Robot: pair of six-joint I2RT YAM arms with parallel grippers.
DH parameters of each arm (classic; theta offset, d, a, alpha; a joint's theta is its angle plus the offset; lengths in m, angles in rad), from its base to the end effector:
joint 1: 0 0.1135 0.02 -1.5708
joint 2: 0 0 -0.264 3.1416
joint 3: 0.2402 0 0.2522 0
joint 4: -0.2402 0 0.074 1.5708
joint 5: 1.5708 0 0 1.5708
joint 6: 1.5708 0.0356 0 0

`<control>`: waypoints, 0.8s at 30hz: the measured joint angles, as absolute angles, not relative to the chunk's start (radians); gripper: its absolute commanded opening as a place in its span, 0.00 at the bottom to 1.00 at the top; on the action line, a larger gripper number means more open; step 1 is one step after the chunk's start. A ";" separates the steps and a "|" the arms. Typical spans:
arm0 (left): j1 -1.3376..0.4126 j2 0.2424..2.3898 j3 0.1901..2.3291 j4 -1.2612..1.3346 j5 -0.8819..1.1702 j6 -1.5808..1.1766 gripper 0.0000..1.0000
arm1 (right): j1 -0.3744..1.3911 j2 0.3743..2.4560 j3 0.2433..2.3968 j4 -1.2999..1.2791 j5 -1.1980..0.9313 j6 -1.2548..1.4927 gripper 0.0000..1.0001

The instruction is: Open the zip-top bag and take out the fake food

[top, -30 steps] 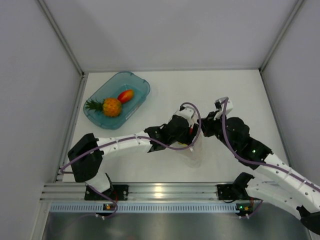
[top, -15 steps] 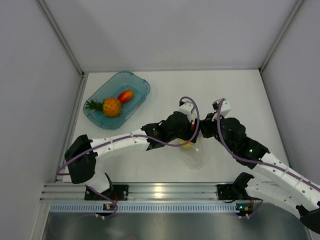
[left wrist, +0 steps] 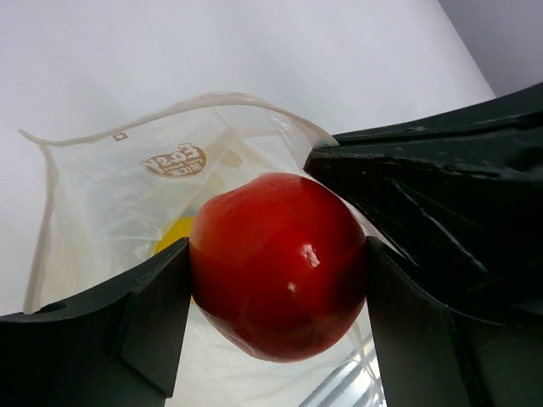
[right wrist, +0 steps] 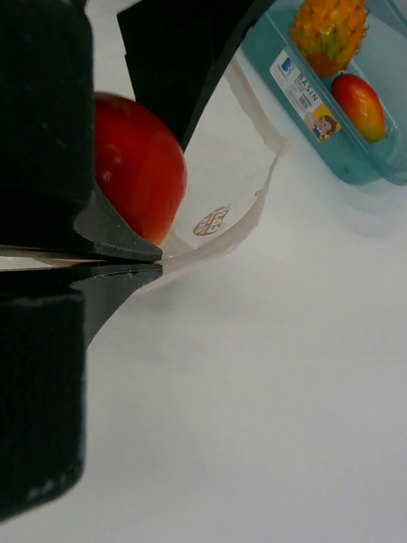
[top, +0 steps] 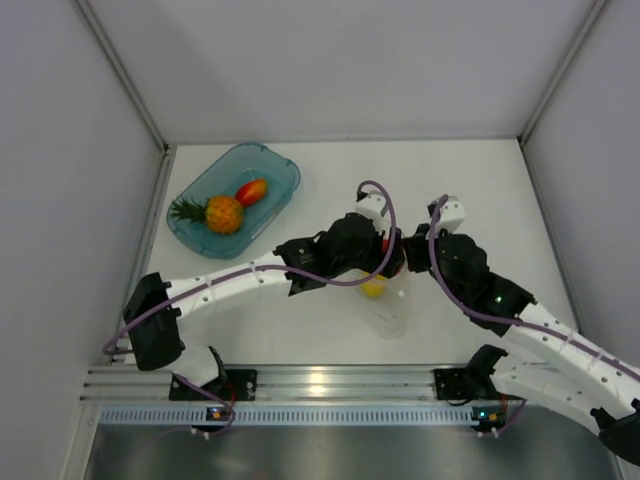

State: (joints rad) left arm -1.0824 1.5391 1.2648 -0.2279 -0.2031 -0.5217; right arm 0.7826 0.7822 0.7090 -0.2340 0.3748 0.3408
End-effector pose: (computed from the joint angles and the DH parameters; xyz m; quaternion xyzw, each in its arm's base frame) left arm 0.1748 -0.3138 0.3164 0.1873 0.8370 -0.3035 0.4149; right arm 0.1393 0.1202 0.3091 -0.0664 0.7977 0.1818 0.5712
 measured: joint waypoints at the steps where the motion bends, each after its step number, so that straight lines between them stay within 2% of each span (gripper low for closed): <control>1: -1.082 1.531 1.265 -0.229 -0.203 -0.522 0.00 | 0.783 0.788 0.709 -0.234 0.387 0.341 0.00; 15: -1.083 1.303 1.251 -0.213 -0.189 -0.530 0.00 | 0.783 0.874 0.709 -0.249 0.465 0.344 0.00; 24: -1.037 1.241 1.243 -0.246 -0.434 -0.459 0.00 | 0.783 0.873 0.709 -0.250 0.482 0.352 0.00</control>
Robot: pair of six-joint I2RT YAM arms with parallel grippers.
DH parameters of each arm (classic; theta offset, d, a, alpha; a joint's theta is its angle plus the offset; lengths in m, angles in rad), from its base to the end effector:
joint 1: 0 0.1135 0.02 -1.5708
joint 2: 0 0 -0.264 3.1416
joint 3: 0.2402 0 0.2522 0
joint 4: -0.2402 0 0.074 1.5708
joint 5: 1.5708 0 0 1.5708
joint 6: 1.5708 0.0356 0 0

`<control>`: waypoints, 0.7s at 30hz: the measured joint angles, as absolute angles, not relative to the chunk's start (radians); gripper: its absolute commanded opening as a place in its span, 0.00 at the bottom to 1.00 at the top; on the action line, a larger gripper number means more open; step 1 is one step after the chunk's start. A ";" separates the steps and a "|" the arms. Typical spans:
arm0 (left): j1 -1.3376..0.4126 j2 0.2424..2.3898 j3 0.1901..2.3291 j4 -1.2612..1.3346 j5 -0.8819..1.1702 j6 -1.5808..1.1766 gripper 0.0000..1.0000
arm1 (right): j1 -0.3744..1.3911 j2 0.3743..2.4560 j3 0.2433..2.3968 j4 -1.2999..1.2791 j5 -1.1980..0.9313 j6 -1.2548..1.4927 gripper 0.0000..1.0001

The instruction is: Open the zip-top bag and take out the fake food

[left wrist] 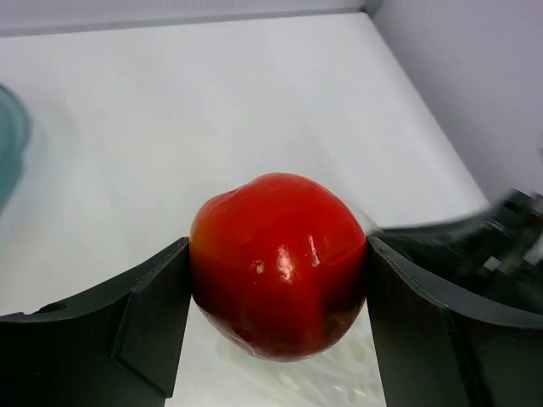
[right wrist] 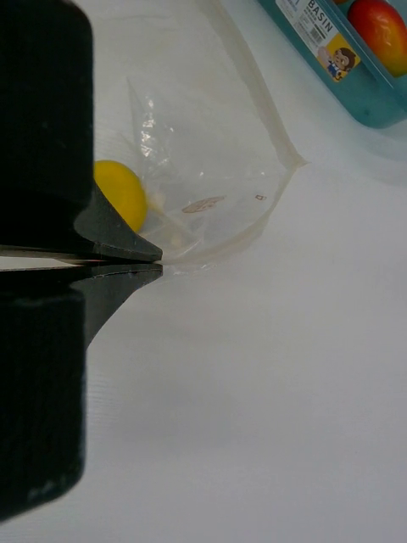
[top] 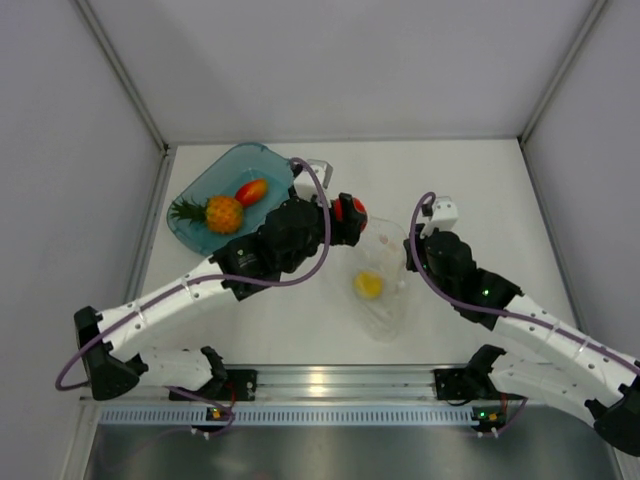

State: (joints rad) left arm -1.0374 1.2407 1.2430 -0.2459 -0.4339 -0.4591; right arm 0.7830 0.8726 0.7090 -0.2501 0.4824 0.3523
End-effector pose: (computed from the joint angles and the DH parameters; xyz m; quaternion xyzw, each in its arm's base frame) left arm 0.1565 -0.2356 0.3982 0.0923 0.7752 -0.2850 0.5562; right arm 0.1523 0.1282 0.2926 -0.0461 0.8222 0.1169 0.5552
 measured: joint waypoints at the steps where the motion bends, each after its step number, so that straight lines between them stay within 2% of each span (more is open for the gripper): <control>1: -1.007 1.244 1.243 -0.252 -0.441 -0.453 0.00 | 0.783 0.871 0.709 -0.251 0.483 0.352 0.00; 8: -0.673 1.338 1.267 -0.266 -0.465 -0.441 0.00 | 0.783 0.854 0.709 -0.261 0.489 0.352 0.00; 15: -0.461 1.504 1.357 -0.268 -0.446 -0.440 0.00 | 0.783 0.850 0.709 -0.265 0.488 0.359 0.00; 21: -0.302 1.729 1.476 -0.254 -0.429 -0.447 0.00 | 0.783 0.849 0.709 -0.271 0.485 0.362 0.00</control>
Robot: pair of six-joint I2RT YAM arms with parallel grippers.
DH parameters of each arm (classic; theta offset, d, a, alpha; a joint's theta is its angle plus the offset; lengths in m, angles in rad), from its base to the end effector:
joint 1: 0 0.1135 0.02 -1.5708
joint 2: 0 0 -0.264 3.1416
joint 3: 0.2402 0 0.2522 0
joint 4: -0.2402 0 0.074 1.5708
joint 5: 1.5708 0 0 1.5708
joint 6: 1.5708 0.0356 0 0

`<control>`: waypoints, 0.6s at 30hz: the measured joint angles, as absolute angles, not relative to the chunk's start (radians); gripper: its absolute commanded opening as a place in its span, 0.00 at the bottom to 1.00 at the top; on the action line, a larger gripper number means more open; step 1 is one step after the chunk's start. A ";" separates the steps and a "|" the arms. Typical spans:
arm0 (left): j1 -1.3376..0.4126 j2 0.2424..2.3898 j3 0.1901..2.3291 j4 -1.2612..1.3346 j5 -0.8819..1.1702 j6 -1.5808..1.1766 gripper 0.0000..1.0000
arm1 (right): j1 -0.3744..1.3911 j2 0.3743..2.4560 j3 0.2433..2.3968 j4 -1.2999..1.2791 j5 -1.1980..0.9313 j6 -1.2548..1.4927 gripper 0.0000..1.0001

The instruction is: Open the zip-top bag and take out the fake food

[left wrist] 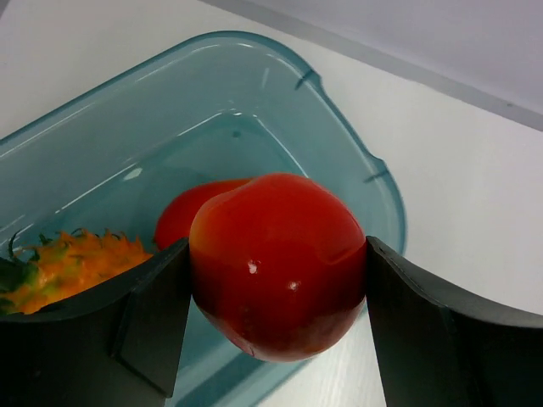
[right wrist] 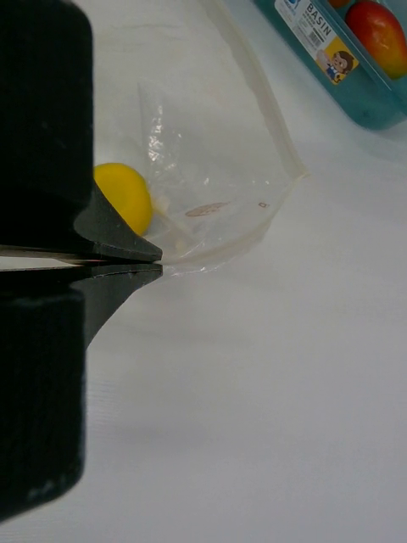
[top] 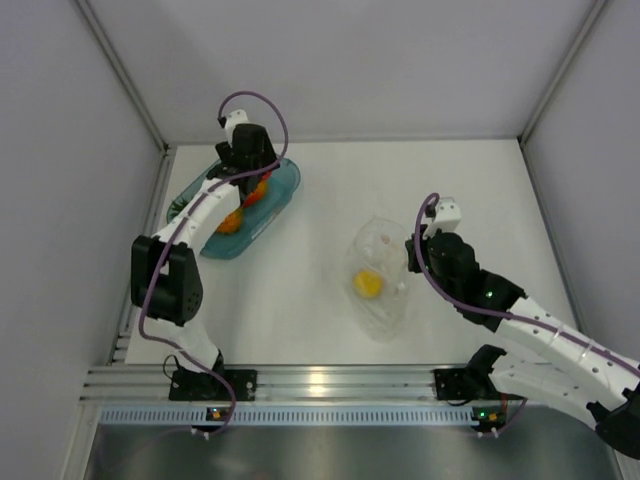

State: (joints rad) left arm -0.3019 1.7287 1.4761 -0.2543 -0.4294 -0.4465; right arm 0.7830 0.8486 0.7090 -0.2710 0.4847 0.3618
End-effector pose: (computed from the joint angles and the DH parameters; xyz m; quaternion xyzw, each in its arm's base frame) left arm 0.3927 -0.1068 0.3195 -0.1686 0.8320 -0.0102 0.5284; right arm 0.1486 0.1245 0.2948 -0.0411 0.8215 0.1195 0.5560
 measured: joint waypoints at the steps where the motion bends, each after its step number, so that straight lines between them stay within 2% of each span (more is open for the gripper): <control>1: -0.281 1.770 1.496 -0.254 -0.423 -0.447 0.00 | 0.783 0.848 0.709 -0.272 0.484 0.362 0.00; 7: -0.181 2.002 1.626 -0.255 -0.366 -0.450 0.07 | 0.783 0.843 0.709 -0.275 0.460 0.363 0.00; 10: -0.146 2.067 1.652 -0.250 -0.333 -0.455 0.16 | 0.783 0.843 0.709 -0.275 0.454 0.363 0.00; 13: -0.127 2.083 1.685 -0.240 -0.315 -0.454 0.39 | 0.783 0.844 0.708 -0.274 0.450 0.363 0.00; 14: -0.123 2.087 1.693 -0.240 -0.307 -0.453 0.52 | 0.783 0.846 0.708 -0.273 0.449 0.363 0.00; 17: -0.121 2.094 1.706 -0.241 -0.295 -0.450 0.72 | 0.783 0.854 0.708 -0.270 0.442 0.363 0.00; 18: -0.121 2.099 1.710 -0.241 -0.290 -0.450 0.75 | 0.783 0.858 0.708 -0.270 0.439 0.363 0.00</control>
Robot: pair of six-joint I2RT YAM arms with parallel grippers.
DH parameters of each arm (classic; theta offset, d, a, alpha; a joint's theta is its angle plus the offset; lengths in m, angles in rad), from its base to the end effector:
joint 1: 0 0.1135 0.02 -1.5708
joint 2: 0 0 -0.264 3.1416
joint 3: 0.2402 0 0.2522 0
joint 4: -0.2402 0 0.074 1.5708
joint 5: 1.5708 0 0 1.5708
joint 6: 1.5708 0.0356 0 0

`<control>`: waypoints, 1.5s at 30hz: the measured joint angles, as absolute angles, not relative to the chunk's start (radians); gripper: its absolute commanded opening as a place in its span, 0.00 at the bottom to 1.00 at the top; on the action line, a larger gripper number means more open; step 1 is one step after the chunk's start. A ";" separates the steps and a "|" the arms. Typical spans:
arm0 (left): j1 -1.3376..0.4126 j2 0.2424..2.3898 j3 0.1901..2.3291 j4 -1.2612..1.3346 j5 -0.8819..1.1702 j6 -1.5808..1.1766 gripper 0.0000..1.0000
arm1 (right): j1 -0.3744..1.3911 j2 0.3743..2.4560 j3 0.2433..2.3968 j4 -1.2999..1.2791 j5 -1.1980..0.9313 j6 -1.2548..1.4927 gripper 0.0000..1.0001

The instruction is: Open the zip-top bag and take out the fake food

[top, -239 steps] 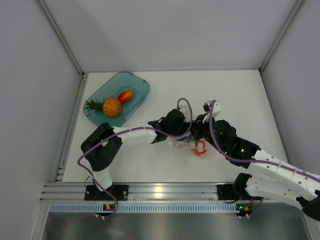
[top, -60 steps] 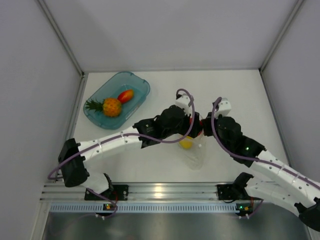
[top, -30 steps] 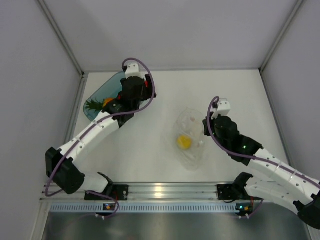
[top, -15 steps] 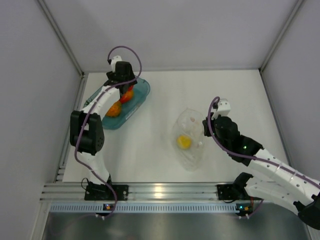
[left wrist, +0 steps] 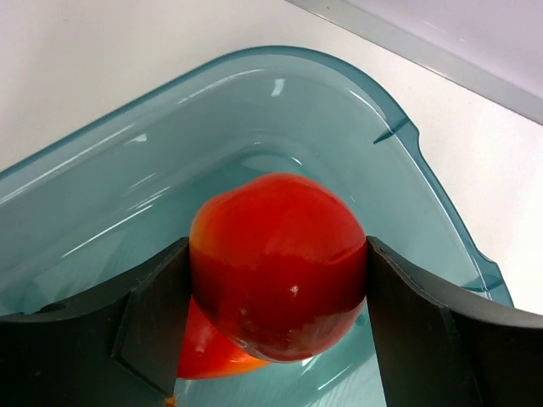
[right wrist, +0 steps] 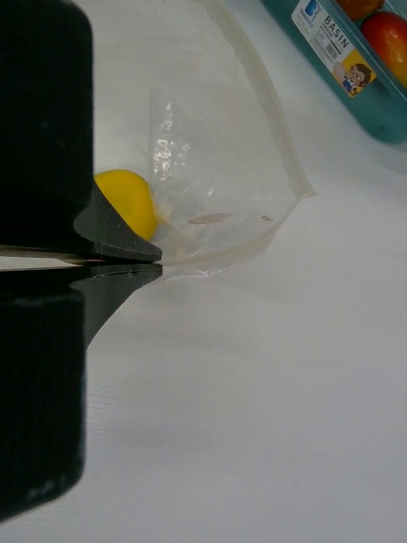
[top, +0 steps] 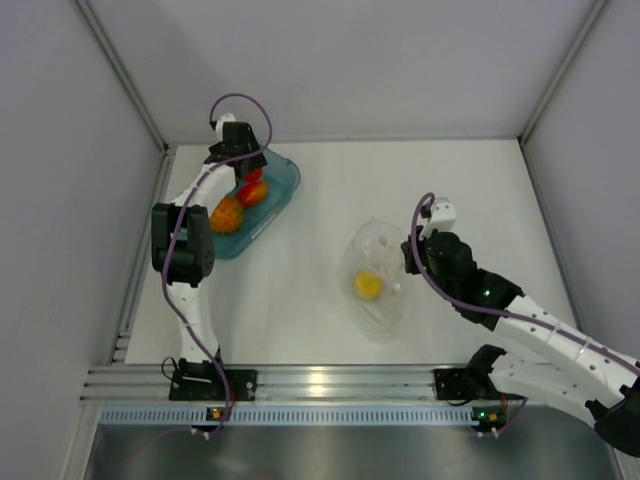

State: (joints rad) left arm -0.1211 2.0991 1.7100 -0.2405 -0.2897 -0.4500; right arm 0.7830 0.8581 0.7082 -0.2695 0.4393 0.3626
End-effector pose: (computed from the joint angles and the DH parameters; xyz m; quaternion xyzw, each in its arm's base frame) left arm 0.4875 -0.0491 0.2404 -0.2089 0.8594 -0.0029 0.4667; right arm 0.1493 0.1272 0.2927 -0.0548 0.8254 0.1344 0.5456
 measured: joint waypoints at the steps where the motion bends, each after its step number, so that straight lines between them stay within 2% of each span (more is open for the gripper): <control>1: -0.121 2.104 1.713 -0.241 -0.283 -0.450 0.76 | 0.783 0.862 0.708 -0.270 0.437 0.363 0.00; 7: -0.122 2.109 1.713 -0.258 -0.250 -0.451 0.90 | 0.783 0.879 0.709 -0.269 0.417 0.363 0.00; 8: -0.122 2.109 1.713 -0.259 -0.248 -0.453 0.98 | 0.783 0.881 0.709 -0.269 0.413 0.363 0.00; 19: -0.122 2.009 1.715 -0.281 -0.176 -0.461 0.98 | 0.783 0.894 0.749 -0.272 0.388 0.362 0.00; 29: -0.164 1.670 1.597 -0.292 -0.001 -0.477 0.97 | 0.787 0.910 0.796 -0.278 0.372 0.362 0.00; 35: -0.227 1.467 1.472 -0.294 0.162 -0.506 0.88 | 0.789 0.919 0.820 -0.280 0.368 0.362 0.00; 45: -0.397 1.328 1.343 -0.302 0.462 -0.537 0.85 | 0.792 0.932 0.840 -0.278 0.365 0.362 0.00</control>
